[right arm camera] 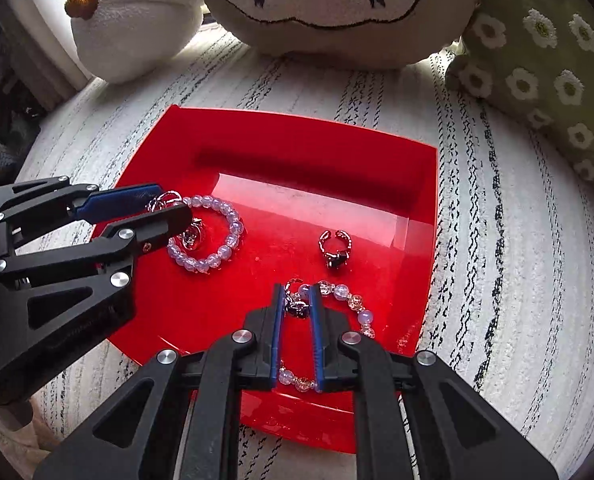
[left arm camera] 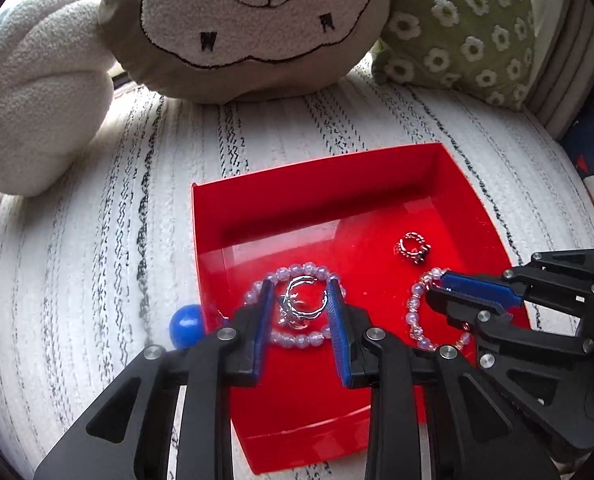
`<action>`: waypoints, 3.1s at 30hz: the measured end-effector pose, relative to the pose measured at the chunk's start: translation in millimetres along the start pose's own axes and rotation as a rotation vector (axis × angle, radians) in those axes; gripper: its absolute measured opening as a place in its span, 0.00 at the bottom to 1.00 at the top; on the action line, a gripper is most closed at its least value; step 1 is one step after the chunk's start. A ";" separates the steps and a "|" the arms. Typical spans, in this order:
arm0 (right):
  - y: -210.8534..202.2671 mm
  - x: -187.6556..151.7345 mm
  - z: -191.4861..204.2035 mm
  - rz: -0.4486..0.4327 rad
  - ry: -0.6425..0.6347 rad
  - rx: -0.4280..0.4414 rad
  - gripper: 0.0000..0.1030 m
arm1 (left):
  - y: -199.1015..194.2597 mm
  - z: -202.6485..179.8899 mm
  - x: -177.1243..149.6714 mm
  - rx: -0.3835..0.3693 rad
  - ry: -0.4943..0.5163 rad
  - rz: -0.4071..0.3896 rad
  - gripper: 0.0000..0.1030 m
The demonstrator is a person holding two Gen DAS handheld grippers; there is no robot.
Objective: Organize jewelry
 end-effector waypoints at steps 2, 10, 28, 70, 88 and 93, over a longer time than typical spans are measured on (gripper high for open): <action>5.4 -2.2 -0.1 0.013 -0.002 -0.005 0.12 | 4.7 2.0 0.0 0.008 0.000 0.005 0.24; 12.9 -4.7 -4.3 0.039 0.008 -0.014 0.12 | 17.9 3.1 3.4 0.026 0.011 0.027 0.24; 17.0 -10.0 -11.5 0.051 0.028 -0.015 0.12 | 23.0 5.3 1.7 0.048 0.008 0.035 0.25; 6.7 -8.3 -8.2 0.023 0.019 -0.033 0.44 | 6.4 6.2 5.3 0.056 0.005 0.011 0.26; -32.0 -7.6 -14.5 -0.076 0.028 -0.103 0.68 | -46.5 -4.3 9.1 0.025 0.003 -0.107 0.58; -52.9 -12.3 -14.9 -0.128 0.024 -0.116 0.80 | -80.3 -5.8 1.2 0.033 -0.015 -0.180 0.83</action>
Point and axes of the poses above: each gripper's, at about its wrist camera, not at the fingertips, and y roughly the way its jaws point, z to its left, x to its top, the point moved 8 cm from there along y, roughly the way its jaws point, and after that the axes turned 10 degrees about -x, right-handed, at the moved point
